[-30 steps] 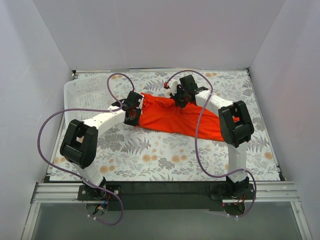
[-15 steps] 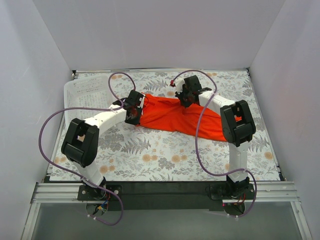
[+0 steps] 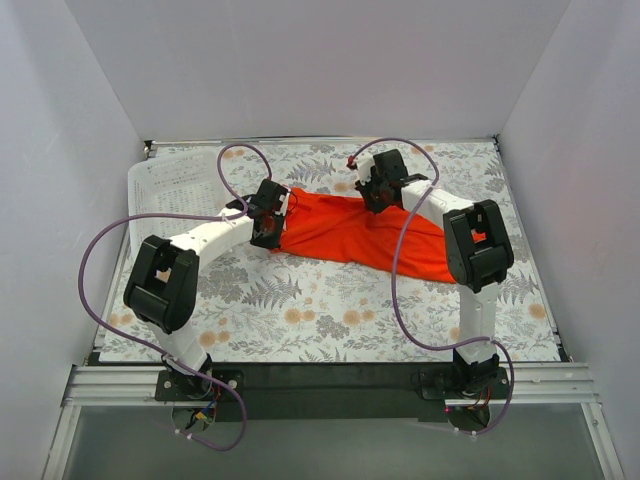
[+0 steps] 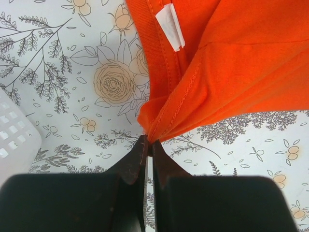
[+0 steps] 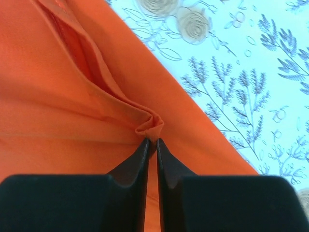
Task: Fold and stack the t-shirts
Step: Fold the tshirt
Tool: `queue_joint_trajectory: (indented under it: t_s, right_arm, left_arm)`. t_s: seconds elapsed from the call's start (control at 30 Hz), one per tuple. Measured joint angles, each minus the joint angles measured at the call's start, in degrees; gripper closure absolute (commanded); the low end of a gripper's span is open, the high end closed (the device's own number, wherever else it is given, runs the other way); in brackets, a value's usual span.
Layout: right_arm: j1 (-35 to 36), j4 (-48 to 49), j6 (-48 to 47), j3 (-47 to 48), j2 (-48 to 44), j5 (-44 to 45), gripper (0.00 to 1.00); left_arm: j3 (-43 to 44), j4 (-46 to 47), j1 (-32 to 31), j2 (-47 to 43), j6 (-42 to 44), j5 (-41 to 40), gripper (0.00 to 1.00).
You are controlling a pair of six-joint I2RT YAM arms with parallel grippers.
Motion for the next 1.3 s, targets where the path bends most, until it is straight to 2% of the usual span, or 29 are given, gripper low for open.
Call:
queue_joint_trajectory:
  t_s: [0.13,0.23,0.33,0.43,0.67,0.93,1.07,1.3]
  right_arm:
    - [-1.66,0.00,0.74,0.00,0.00,0.81,0.80]
    - [-2.93,0.07,0.48,0.02,-0.02,2.27,0.64]
    - [-3.96,0.07,-0.28,0.26,-0.02,2.51,0.54]
    - [-4.55,-0.07,-1.92,0.83,-0.26,-0.28,0.54]
    - [-3.96,-4.46,-9.68,1.73,-2.71,-20.31,0.56]
    - [-5.01,-8.90,-11.26,-0.61,-7.85,-26.10,0.56]
    - [-10.38,-15.34,-15.04,-4.00,-13.05,-27.69,0.54]
    - [-28.06,-25.92,-26.86,-17.84,-27.50,-26.16,0.53]
  left_arm:
    - [0.00,0.13,-0.04,0.00,-0.02,0.20,1.00]
    - [0.00,-0.24,-0.07,0.00,0.02,0.26,1.00]
    - [0.00,-0.61,-0.04,0.00,0.02,0.28,1.00]
    - [0.00,-0.79,-0.04,0.00,0.02,0.35,1.00]
    - [0.00,-0.79,-0.04,0.00,0.02,0.48,1.00]
    - [0.00,-0.98,-0.04,0.52,0.09,1.40,0.99]
    - [0.00,-1.79,0.00,0.70,0.11,3.02,1.00]
    - [0.00,-2.51,0.00,0.72,-0.35,5.25,1.00]
